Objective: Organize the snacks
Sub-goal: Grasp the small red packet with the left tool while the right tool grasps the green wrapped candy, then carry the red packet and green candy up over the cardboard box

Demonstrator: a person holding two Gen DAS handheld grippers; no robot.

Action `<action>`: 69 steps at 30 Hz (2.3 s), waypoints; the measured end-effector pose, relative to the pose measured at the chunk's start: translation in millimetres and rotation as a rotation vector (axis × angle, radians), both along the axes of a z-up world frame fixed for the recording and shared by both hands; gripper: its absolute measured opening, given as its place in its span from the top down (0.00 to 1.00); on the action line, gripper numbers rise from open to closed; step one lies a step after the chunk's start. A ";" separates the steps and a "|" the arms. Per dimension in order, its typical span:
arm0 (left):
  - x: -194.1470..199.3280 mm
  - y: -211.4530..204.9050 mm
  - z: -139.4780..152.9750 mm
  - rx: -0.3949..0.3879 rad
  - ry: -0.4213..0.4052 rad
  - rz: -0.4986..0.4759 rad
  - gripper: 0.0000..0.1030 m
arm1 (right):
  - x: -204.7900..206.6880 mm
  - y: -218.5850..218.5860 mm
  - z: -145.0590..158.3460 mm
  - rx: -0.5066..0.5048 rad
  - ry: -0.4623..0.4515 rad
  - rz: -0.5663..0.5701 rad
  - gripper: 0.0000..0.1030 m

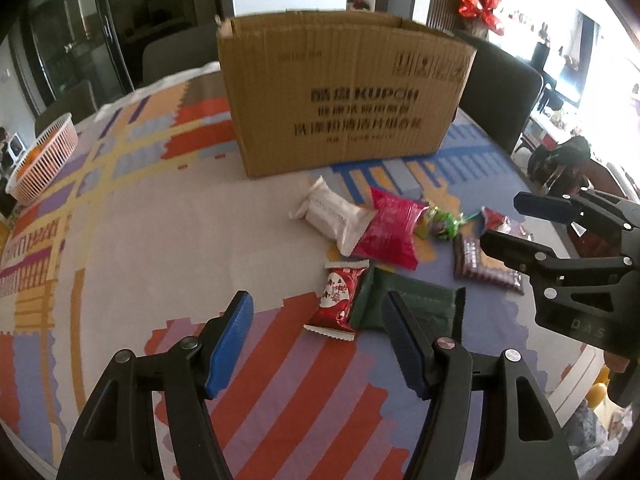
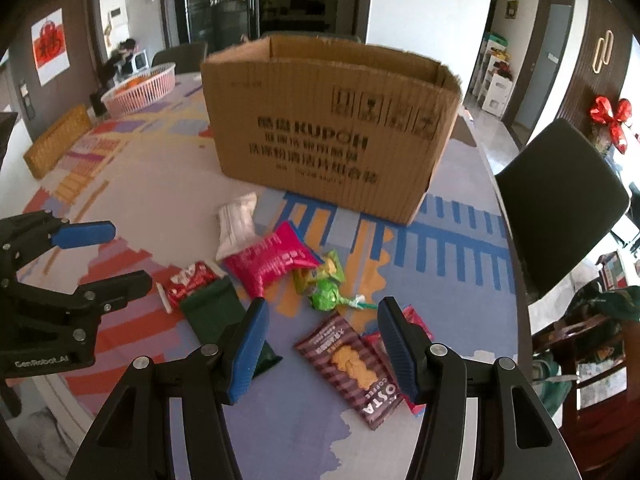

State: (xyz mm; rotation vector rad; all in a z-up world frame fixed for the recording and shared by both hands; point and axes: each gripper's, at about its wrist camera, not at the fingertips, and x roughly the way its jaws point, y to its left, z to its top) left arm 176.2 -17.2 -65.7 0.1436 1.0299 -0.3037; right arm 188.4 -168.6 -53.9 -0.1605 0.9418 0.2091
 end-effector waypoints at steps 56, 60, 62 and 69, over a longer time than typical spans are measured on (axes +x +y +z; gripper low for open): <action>30.8 -12.3 -27.5 -0.046 0.076 0.032 0.78 | 43.5 11.1 -45.1 -0.071 0.089 0.089 0.75; 25.8 -12.4 -14.3 -0.063 0.043 0.030 0.78 | 36.4 6.9 -30.1 -0.056 0.048 0.081 0.75; 23.1 -11.1 -7.1 -0.074 0.027 0.032 0.78 | 32.6 5.1 -21.7 -0.046 0.025 0.078 0.75; 16.9 -10.8 20.6 -0.112 -0.030 0.027 0.79 | 19.1 8.0 9.6 -0.017 -0.062 0.082 0.75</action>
